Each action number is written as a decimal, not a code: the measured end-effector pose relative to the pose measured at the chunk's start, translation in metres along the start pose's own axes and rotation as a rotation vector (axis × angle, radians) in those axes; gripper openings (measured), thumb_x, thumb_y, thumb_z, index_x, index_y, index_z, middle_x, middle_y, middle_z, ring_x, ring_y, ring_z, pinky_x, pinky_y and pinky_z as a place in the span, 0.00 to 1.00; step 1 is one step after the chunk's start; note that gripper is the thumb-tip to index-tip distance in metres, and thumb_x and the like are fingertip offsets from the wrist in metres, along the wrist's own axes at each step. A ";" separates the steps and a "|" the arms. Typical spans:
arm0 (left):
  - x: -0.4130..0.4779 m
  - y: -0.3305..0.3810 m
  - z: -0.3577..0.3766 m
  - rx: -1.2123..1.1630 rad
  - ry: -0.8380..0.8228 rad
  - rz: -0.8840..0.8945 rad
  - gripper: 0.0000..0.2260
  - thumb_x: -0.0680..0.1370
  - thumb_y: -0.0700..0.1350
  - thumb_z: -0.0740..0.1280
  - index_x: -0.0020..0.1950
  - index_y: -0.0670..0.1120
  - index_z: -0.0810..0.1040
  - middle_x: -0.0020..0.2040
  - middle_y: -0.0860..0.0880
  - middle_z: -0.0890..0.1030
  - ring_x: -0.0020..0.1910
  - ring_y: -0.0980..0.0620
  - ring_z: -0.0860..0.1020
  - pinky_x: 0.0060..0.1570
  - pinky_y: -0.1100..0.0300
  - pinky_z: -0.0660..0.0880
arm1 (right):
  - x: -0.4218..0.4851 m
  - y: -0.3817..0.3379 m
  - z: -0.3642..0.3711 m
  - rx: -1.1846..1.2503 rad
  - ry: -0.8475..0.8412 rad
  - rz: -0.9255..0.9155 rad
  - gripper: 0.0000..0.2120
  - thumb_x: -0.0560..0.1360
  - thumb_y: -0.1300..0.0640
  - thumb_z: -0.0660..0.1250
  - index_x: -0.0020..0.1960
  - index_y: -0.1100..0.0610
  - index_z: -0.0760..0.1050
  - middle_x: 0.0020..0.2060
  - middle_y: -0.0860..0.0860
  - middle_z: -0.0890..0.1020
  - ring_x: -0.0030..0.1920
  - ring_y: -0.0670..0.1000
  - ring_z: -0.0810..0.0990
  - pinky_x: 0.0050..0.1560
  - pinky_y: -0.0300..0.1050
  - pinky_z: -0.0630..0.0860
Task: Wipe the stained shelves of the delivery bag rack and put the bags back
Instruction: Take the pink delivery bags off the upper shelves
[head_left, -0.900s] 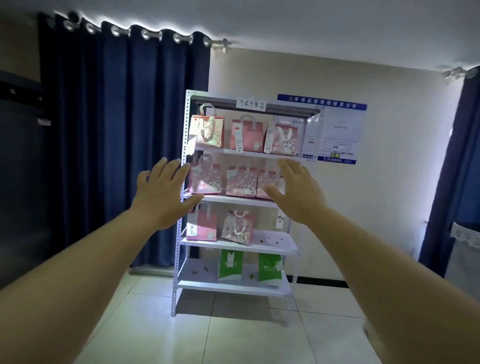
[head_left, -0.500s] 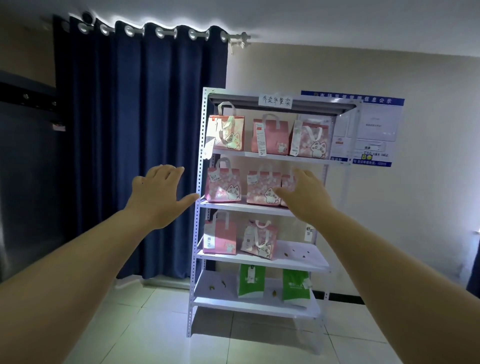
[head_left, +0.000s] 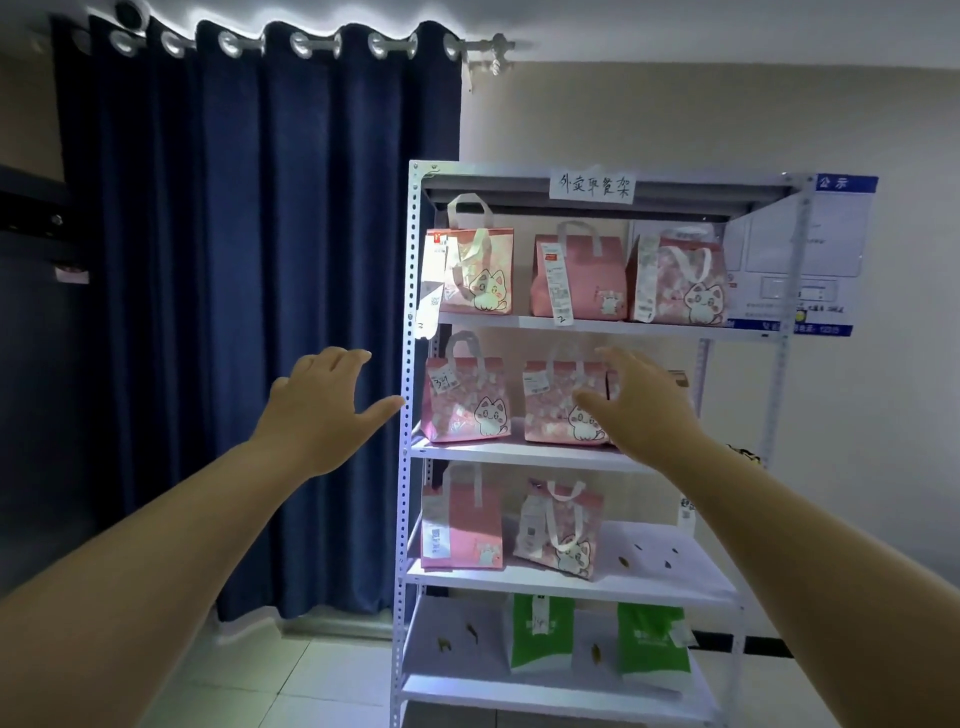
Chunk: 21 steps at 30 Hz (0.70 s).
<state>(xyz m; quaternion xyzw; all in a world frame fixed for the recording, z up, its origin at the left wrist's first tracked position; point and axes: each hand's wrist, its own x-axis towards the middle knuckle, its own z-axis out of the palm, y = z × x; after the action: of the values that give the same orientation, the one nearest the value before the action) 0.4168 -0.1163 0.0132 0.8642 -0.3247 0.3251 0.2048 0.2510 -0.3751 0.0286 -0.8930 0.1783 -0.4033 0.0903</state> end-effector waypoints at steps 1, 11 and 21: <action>0.011 -0.003 0.012 -0.014 0.005 -0.003 0.32 0.74 0.65 0.58 0.72 0.48 0.62 0.71 0.50 0.66 0.70 0.47 0.63 0.64 0.44 0.63 | 0.012 0.005 0.011 -0.002 0.007 -0.012 0.28 0.74 0.45 0.65 0.70 0.54 0.64 0.66 0.54 0.72 0.64 0.55 0.72 0.62 0.53 0.69; 0.149 -0.020 0.133 -0.107 0.035 0.000 0.29 0.74 0.63 0.61 0.70 0.48 0.65 0.68 0.51 0.70 0.62 0.49 0.70 0.61 0.46 0.69 | 0.155 0.060 0.119 0.002 0.052 -0.209 0.24 0.75 0.48 0.65 0.68 0.55 0.67 0.64 0.53 0.75 0.61 0.51 0.74 0.62 0.49 0.72; 0.261 -0.069 0.224 -0.169 0.101 -0.007 0.26 0.74 0.60 0.63 0.68 0.48 0.67 0.63 0.52 0.73 0.61 0.51 0.72 0.56 0.54 0.73 | 0.280 0.085 0.219 0.055 0.118 -0.239 0.20 0.74 0.53 0.67 0.64 0.57 0.71 0.58 0.53 0.78 0.55 0.50 0.77 0.53 0.41 0.72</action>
<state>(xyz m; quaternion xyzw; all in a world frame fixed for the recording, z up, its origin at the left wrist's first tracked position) 0.7116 -0.3062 0.0272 0.8276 -0.3371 0.3389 0.2941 0.5660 -0.5591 0.0513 -0.8798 0.0644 -0.4677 0.0555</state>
